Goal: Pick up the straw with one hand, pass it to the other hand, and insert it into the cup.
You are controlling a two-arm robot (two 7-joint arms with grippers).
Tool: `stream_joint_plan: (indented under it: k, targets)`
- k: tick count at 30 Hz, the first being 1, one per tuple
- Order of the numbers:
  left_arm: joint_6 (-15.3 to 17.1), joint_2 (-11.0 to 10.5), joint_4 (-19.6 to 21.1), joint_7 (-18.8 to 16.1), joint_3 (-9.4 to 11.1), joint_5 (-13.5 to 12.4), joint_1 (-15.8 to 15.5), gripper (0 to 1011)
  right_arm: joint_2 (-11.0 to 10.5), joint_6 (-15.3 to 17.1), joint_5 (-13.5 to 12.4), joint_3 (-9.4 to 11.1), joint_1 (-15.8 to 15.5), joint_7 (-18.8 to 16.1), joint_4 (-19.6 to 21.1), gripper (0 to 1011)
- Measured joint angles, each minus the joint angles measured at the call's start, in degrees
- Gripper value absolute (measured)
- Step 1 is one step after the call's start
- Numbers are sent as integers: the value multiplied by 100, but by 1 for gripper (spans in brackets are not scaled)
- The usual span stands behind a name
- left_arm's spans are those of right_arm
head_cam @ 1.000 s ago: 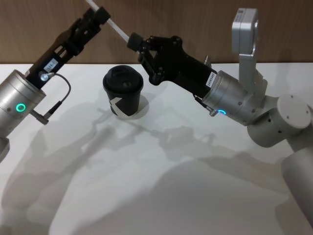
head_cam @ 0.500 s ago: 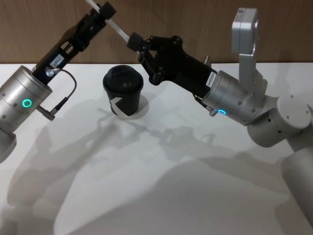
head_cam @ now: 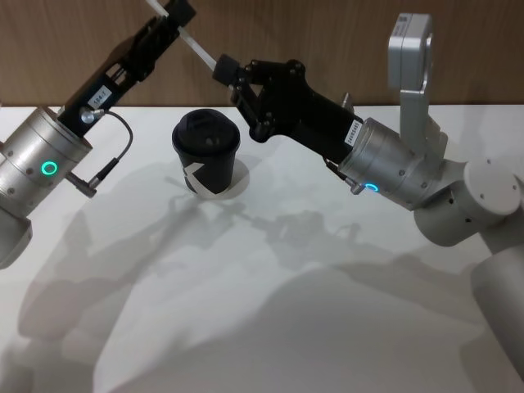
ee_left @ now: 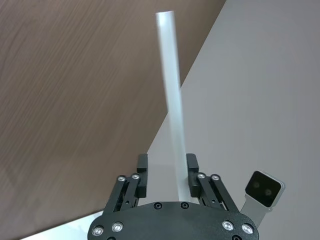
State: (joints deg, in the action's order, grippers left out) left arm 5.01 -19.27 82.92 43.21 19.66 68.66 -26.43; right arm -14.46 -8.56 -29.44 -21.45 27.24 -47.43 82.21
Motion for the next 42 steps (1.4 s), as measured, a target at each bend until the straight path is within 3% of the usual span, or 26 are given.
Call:
stream_joint_plan:
  k: [11,21,25,33,42]
  targets:
    - [-80,-31,35,-24,52,20,-33,145,0,0,1,0,0,1,0,1]
    - [-197,-97,40,89,113,-16,-60,59,0,0,0,0,0,1,0,8]
    - [-218,-124,41,114,141,-34,-70,41,0,-1,-1,0,0,0,0,76]
    - [-273,-174,64,110,184,-75,-77,16,0,-1,-1,0,0,-1,0,311]
    - [-477,-258,160,-180,252,-358,-58,16,0,-1,-1,0,0,0,0,603]
